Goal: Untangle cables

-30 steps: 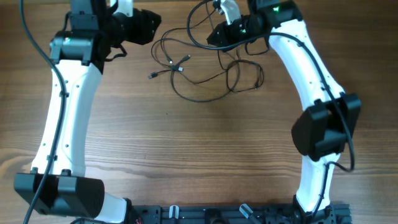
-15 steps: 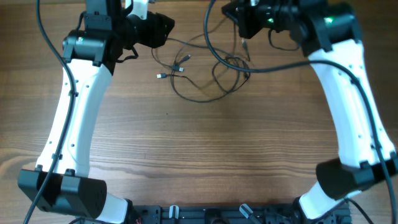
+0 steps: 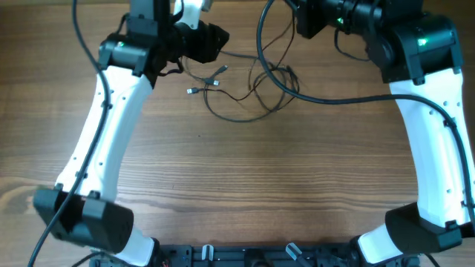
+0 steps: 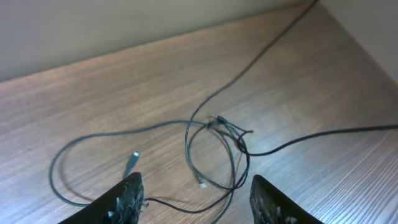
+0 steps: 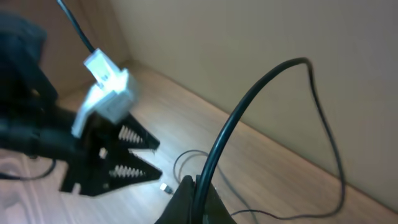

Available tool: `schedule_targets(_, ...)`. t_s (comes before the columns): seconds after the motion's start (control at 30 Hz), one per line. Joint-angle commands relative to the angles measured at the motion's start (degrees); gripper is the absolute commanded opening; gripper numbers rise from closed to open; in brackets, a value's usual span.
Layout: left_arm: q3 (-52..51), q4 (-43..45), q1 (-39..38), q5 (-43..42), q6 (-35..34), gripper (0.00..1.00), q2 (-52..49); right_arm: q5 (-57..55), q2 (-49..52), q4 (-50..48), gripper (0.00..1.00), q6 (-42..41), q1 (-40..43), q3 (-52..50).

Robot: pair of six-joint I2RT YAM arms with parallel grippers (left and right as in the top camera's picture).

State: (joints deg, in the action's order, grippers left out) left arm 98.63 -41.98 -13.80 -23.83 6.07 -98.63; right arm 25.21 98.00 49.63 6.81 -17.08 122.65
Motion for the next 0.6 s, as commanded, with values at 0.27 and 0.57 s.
schedule_targets(0.27, -0.17, 0.13, -3.15, -0.74, -0.28, 0.56, -3.82, -20.39, -1.9, 6.97, 0.04, -4.5, -0.07, 15.89)
schedule_targets(0.57, -0.17, 0.09, -3.45, -0.74, -0.28, 0.56, -3.82, -24.33, -1.84, 16.37, 0.04, -8.33, 1.7, 16.22)
